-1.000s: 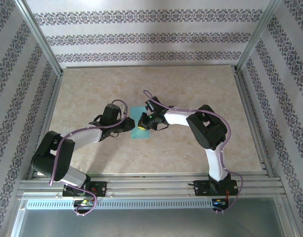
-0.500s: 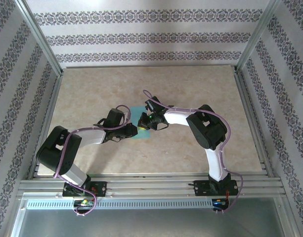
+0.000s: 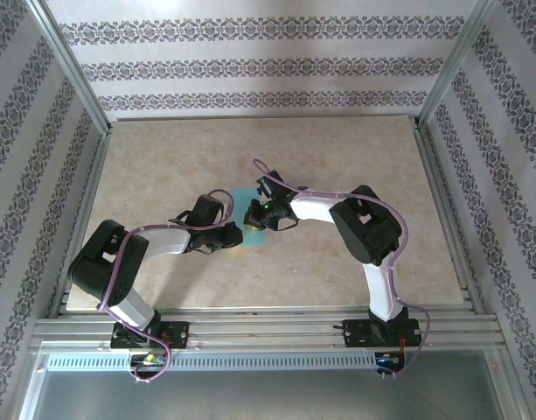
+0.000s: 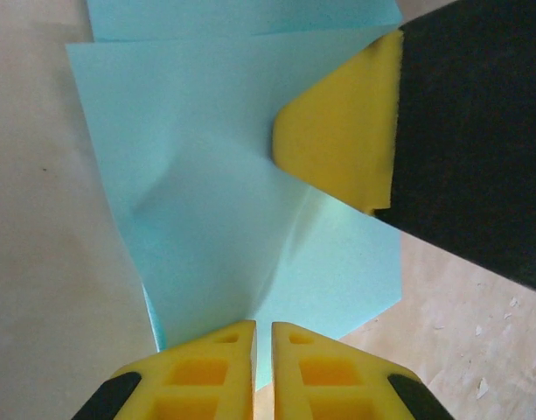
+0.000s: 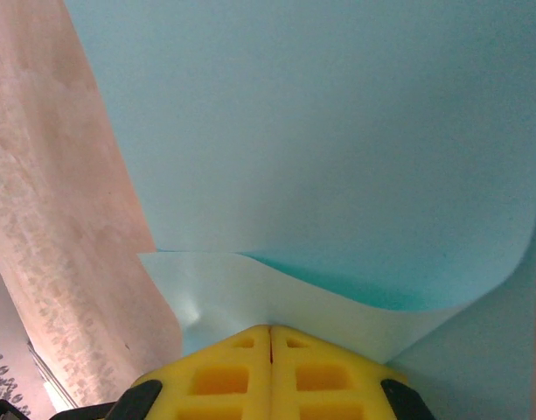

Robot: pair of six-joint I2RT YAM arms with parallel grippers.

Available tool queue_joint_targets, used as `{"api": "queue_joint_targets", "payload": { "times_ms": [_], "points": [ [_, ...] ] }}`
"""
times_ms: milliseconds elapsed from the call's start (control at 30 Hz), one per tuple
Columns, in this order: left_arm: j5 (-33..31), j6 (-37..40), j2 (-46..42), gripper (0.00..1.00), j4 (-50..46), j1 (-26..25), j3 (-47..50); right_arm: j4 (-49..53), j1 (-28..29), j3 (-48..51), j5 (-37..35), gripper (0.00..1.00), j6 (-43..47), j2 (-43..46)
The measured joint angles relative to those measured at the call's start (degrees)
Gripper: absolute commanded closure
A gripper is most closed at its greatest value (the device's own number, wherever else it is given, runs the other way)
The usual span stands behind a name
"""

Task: Fold a paper plane with a square sheet of paper (pick it up from the middle)
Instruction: Fold the triangle a second time at the center of the table.

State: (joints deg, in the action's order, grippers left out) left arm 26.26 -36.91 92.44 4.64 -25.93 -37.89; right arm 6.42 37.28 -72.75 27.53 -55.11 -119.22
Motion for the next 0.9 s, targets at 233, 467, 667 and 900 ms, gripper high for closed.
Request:
{"api": "queue_joint_targets", "payload": {
  "times_ms": [233,467,667,900],
  "points": [
    [-0.42,0.46,0.52,0.88,0.02,0.00,0.00,0.00,0.00,0.00,0.00,0.94,0.00,0.00],
    [-0.57,0.46,0.33,0.86,0.00,0.00,-0.02,0.00,-0.02,0.00,0.02,0.94,0.00,-0.02],
    [-2.14,0.48,-2.95,0.88,-1.11,0.00,-0.50,0.00,-0.02,0.00,0.02,0.94,0.00,-0.02],
    [-3.85,0.44,-2.54,0.91,-1.25,0.00,-0.94,0.00,-0.02,0.00,0.04,0.94,0.00,-0.04]
  ]
}}
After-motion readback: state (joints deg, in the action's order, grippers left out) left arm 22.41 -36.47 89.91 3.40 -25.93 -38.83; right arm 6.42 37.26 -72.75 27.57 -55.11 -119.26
